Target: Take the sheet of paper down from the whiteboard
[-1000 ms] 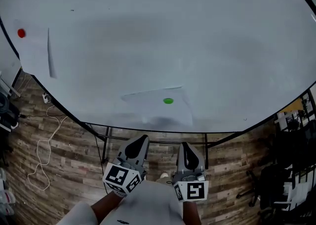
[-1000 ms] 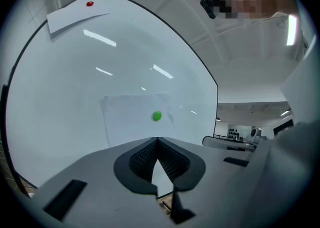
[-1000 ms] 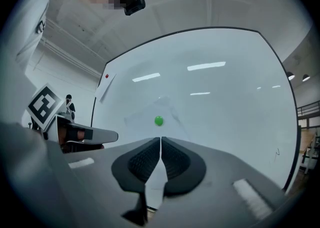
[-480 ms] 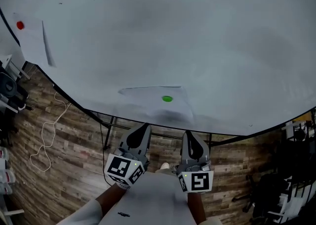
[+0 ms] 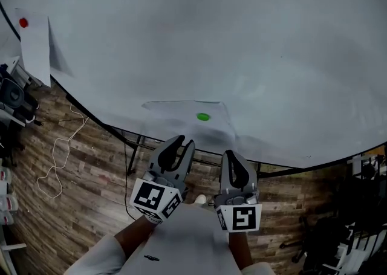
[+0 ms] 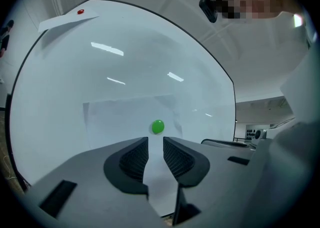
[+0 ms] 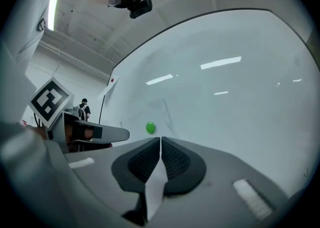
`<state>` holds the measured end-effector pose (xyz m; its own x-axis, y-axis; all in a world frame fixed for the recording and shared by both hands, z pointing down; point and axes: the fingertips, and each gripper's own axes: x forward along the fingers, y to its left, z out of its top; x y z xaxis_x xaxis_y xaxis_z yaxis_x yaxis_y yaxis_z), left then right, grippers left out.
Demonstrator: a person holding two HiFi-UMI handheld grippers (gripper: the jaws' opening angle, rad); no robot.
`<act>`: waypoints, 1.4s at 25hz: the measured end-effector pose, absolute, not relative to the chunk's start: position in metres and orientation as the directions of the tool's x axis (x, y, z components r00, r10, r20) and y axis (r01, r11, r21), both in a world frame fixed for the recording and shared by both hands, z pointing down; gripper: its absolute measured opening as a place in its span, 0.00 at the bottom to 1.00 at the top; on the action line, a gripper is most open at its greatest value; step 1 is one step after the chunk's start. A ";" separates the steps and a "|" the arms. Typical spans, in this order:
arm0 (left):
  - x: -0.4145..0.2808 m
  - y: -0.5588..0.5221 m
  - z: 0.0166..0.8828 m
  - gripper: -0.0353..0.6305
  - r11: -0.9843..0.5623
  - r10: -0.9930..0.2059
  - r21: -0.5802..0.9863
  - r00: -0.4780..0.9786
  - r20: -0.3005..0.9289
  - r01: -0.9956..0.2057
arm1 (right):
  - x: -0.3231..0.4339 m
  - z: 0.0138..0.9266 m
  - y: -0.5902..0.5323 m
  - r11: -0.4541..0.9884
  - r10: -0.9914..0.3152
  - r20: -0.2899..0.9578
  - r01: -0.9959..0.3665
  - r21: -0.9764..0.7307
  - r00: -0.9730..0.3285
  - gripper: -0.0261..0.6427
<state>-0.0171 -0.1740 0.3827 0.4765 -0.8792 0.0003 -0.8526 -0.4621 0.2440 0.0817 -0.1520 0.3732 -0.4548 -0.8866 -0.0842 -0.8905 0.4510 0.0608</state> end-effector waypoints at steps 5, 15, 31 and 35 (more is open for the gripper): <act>-0.015 -0.179 0.383 0.17 -0.443 -0.888 0.248 0.460 0.012 -0.861 | 0.079 0.358 -0.169 0.493 -0.858 -0.103 -0.864 0.108 -0.503 0.06; -0.016 -0.187 0.387 0.17 -0.395 -0.910 0.259 0.414 0.021 -0.881 | 0.068 0.344 -0.202 0.557 -0.809 -0.071 -0.798 0.230 -0.584 0.13; -0.016 -0.197 0.389 0.17 -0.384 -0.913 0.270 0.406 0.032 -0.883 | 0.074 0.387 -0.214 0.596 -0.800 0.089 -0.769 0.232 -0.593 0.12; -0.017 -0.199 0.391 0.17 -0.378 -0.916 0.268 0.400 0.030 -0.886 | 0.076 0.387 -0.216 0.606 -0.794 0.086 -0.769 0.204 -0.602 0.06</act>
<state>-0.0172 -0.1985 0.3915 0.3997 -0.9161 0.0297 -0.8862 -0.3780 0.2677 0.0760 -0.2159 0.3875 -0.6022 -0.7937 0.0857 -0.7691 0.6056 0.2043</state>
